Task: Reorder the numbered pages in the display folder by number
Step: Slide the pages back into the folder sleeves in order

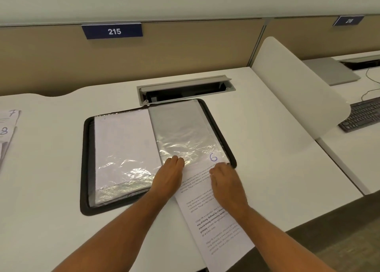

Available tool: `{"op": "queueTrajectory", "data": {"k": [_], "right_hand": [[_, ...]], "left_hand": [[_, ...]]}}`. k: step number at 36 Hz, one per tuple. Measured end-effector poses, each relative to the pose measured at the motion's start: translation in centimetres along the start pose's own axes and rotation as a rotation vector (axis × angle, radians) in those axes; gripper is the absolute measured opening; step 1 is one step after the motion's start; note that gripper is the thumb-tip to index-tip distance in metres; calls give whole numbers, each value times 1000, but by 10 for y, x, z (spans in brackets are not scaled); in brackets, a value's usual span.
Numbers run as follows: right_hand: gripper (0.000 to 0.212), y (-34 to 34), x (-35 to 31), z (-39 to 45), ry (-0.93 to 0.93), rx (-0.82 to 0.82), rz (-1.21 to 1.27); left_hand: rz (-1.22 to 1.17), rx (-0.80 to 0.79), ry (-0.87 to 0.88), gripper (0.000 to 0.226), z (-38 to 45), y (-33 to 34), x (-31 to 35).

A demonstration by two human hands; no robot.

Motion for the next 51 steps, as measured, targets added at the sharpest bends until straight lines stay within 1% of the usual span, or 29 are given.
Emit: {"op": "queueTrajectory", "data": {"k": [1,3,5,7,9,11,16,21,26,30,33,37,40,43,46,49,51], "right_hand": [[19,11,-11,0,-80,-51,31],[32,35,-28,-3,-182,-192,84],[50,54,-38,-4,-227,-358,120],[61,67,-43,-2,-257,-490,134],[65,74,-43,1,-271,-557,139],[66,80,-39,3,-261,-586,129],[70,86,-30,9,-210,-620,91],[74,84,-28,19,-105,-602,96],[76,83,-22,28,49,-623,102],[77,81,-23,33,94,-641,80],[71,84,-33,38,29,-653,56],[62,88,-51,40,-174,-633,138],[68,88,-58,36,-304,-622,213],[67,84,-54,32,-317,-595,252],[62,76,-44,28,-248,-521,258],[61,67,-35,20,-253,-418,167],[65,70,-28,10,-251,-440,118]], "left_hand": [[10,-2,-5,26,0,0,0],[16,-4,-10,25,0,0,1],[22,-12,-2,23,-1,-1,4],[21,-19,11,23,-2,-2,6],[20,-18,10,22,-2,-3,6],[16,-5,-7,21,-1,-4,4],[-48,69,-30,15,-2,-16,0],[-102,115,-58,7,-6,-27,-4],[-156,165,-69,12,-15,-41,-5],[-152,182,-55,12,-20,-42,-6],[-128,172,-6,12,-23,-40,0],[-114,150,17,15,-24,-36,4],[-91,138,36,8,-23,-30,6],[-93,141,67,12,-22,-31,12],[-93,142,85,20,-20,-30,19],[-84,127,86,27,-19,-24,20],[-76,112,86,31,-19,-20,21]]}}
Point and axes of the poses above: each hand's wrist, its own z-axis towards the middle knuckle, its own y-axis out of the palm, x = y × z, the point moved 10 cm from there along z, towards the middle knuckle, and after that the axes turned 15 degrees about -y, right-handed, at the moved point
